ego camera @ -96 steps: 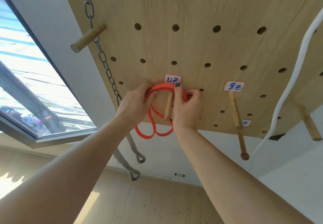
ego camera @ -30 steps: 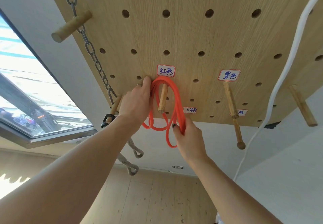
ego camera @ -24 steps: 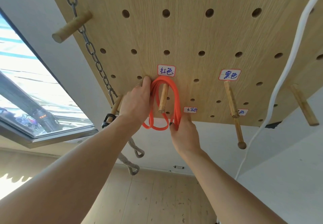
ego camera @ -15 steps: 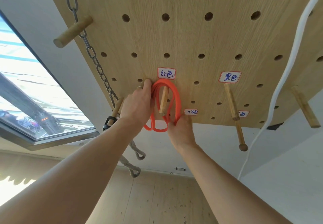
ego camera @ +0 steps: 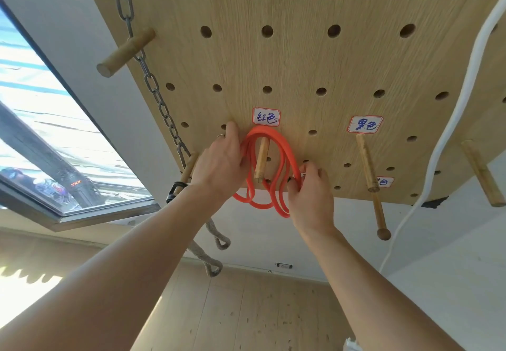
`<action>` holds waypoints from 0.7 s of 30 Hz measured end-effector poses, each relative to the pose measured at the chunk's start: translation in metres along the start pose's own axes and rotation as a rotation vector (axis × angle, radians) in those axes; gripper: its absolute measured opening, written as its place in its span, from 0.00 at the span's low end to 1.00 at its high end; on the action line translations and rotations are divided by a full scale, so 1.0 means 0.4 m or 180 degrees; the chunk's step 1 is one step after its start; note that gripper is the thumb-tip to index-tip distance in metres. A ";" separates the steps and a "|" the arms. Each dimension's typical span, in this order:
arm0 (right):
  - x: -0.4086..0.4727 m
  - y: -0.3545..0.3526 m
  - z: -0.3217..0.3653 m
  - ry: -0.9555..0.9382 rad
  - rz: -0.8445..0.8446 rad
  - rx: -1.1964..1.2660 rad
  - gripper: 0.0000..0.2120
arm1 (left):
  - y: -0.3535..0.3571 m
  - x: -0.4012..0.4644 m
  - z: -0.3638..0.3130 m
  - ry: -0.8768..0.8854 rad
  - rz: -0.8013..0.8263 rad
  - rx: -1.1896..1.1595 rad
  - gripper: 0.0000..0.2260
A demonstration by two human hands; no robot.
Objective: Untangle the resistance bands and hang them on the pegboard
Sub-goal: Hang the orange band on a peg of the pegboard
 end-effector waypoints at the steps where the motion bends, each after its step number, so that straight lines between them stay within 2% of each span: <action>1: 0.005 0.000 -0.004 -0.0005 0.0065 0.0104 0.07 | -0.007 -0.006 -0.006 0.0075 -0.0012 0.0011 0.10; 4: 0.020 0.002 -0.013 -0.0035 0.0180 0.0227 0.05 | -0.043 -0.023 -0.026 0.0515 -0.0266 0.0127 0.06; 7: 0.031 0.000 -0.019 -0.0064 0.0139 0.0227 0.02 | -0.083 -0.025 -0.052 0.1242 -0.0481 0.0439 0.08; 12: 0.025 0.007 -0.006 -0.0065 0.0005 0.0242 0.09 | -0.102 0.030 -0.085 0.2192 -0.0336 0.1121 0.08; 15: 0.019 -0.003 0.001 0.0014 -0.0201 0.0287 0.13 | -0.105 0.067 -0.112 0.2262 -0.0336 0.1320 0.08; 21: 0.027 -0.012 0.000 -0.0013 -0.0208 0.0186 0.09 | -0.092 0.086 -0.131 0.1982 -0.0318 0.1196 0.09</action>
Point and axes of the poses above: each hand's wrist, its own x-axis towards the middle knuckle, its own y-axis out of the palm, z = x × y, the point moved 2 cm from there along x, towards the middle knuckle
